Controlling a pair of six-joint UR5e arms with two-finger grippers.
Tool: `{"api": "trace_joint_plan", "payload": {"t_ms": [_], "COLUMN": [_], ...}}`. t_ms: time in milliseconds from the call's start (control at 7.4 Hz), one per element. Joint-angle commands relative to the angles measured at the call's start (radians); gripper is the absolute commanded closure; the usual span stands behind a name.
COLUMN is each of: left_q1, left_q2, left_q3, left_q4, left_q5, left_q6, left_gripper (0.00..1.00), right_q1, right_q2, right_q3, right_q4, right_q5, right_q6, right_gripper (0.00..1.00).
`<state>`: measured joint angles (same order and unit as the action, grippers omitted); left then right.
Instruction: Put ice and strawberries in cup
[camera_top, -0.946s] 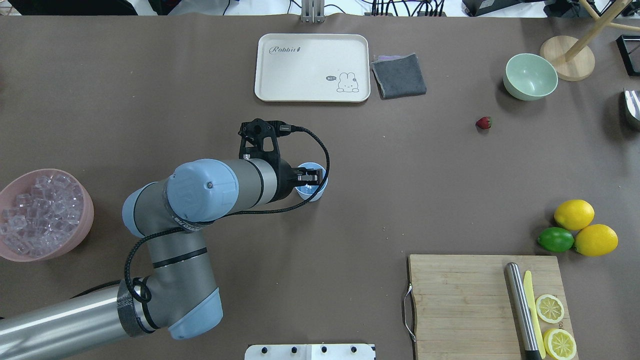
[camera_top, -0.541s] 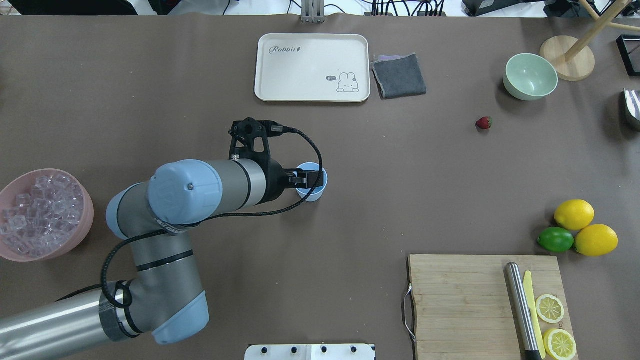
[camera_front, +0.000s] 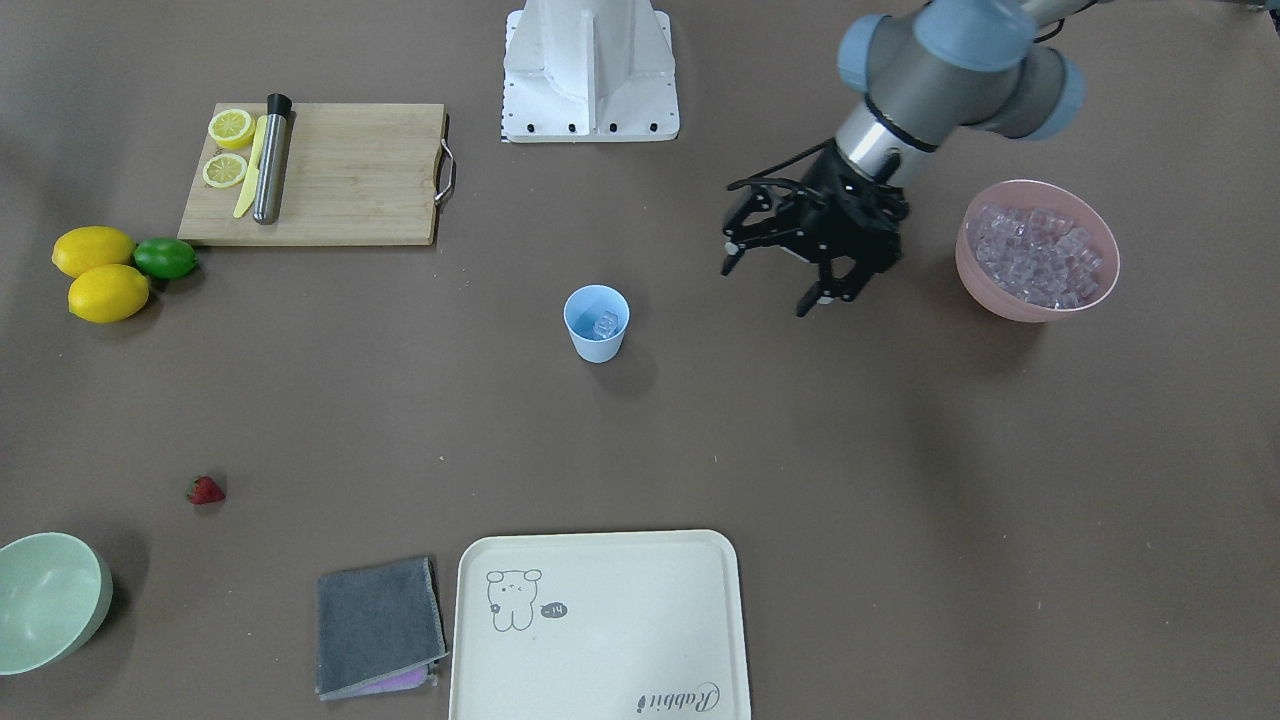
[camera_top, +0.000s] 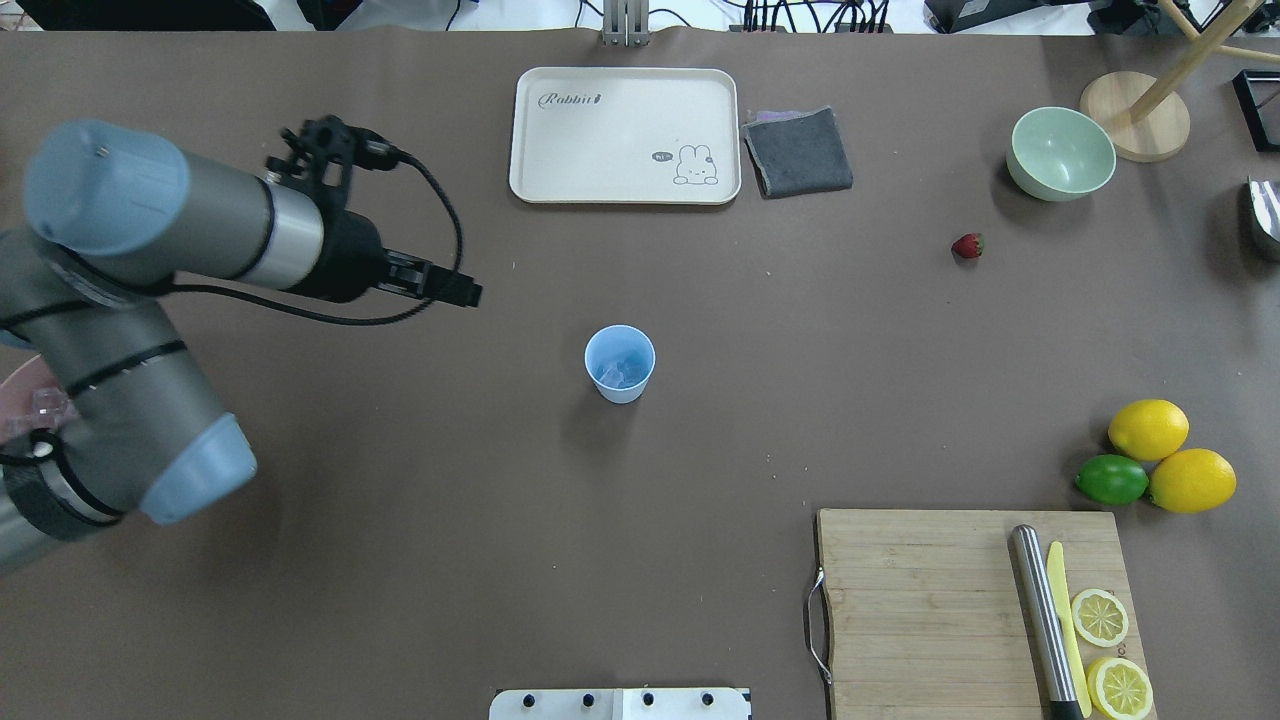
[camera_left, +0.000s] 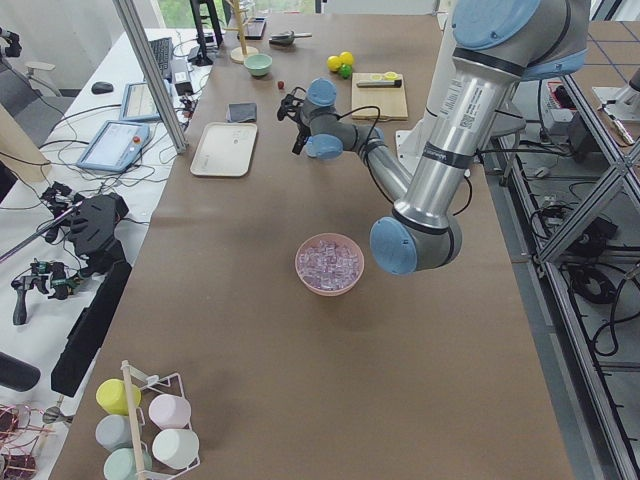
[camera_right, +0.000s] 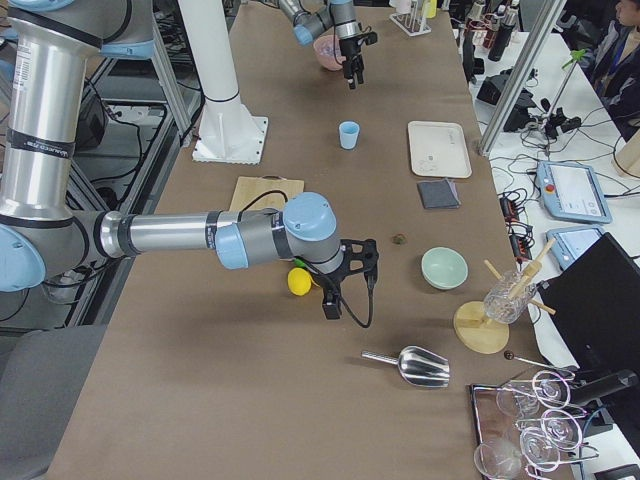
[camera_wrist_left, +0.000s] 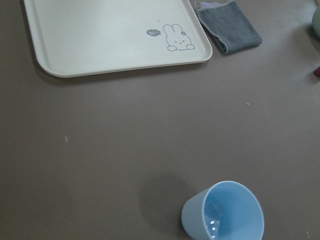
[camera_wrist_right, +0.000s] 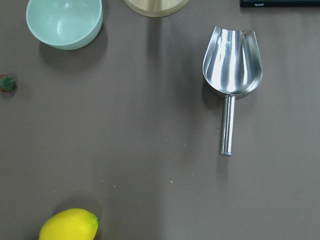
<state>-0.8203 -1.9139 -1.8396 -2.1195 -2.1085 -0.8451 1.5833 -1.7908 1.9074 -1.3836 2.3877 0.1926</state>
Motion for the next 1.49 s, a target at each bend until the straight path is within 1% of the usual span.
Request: {"api": "trace_joint_plan", "payload": {"t_ms": [0, 135, 270, 405, 541, 676, 811, 946, 1081, 1216, 1351], "left_q1": [-0.272, -0.38, -0.486, -0.563, -0.642, -0.698, -0.704, -0.703, -0.703, -0.704, -0.706], "left_q2": [0.225, 0.304, 0.341, 0.346, 0.346, 0.311, 0.299, 0.299, 0.309, 0.366, 0.404], "left_q3": [0.006, 0.049, 0.084, 0.094, 0.083, 0.067, 0.054, 0.069, 0.072, 0.057, 0.06], "left_q4": [0.003, 0.004, 0.063, 0.147, 0.332, 0.58, 0.716, 0.751, 0.775, 0.739, 0.669], "left_q5": [-0.174, -0.191, -0.237, -0.239, -0.24, -0.242, -0.236, -0.239, -0.242, -0.243, -0.245], "left_q6": [0.287, 0.455, 0.541, 0.689, 0.932, 1.122, 1.179, 1.169, 1.173, 1.178, 1.176], "left_gripper": [0.03, 0.03, 0.03, 0.03, 0.02, 0.02, 0.02, 0.02, 0.02, 0.02, 0.02], "right_q1": [-0.034, -0.046, -0.101, -0.211, -0.33, -0.406, -0.44, -0.48, -0.54, -0.586, -0.621], "right_q2": [0.034, 0.044, 0.072, 0.147, 0.203, 0.252, 0.299, 0.335, 0.397, 0.445, 0.511], "right_q3": [0.002, 0.002, -0.001, -0.002, -0.005, -0.028, -0.072, -0.105, -0.152, -0.215, -0.303], "right_q4": [0.002, 0.017, 0.061, 0.063, 0.061, 0.054, 0.052, 0.054, 0.052, 0.06, 0.063], "right_q5": [0.008, 0.011, 0.021, -0.023, -0.153, -0.209, -0.214, -0.235, -0.283, -0.307, -0.341], "right_q6": [0.057, 0.12, 0.23, 0.419, 0.542, 0.592, 0.599, 0.599, 0.602, 0.64, 0.656], "right_gripper": [0.0, 0.0, 0.0, 0.0, 0.0, 0.0, 0.0, 0.0, 0.0, 0.0, 0.0]}}
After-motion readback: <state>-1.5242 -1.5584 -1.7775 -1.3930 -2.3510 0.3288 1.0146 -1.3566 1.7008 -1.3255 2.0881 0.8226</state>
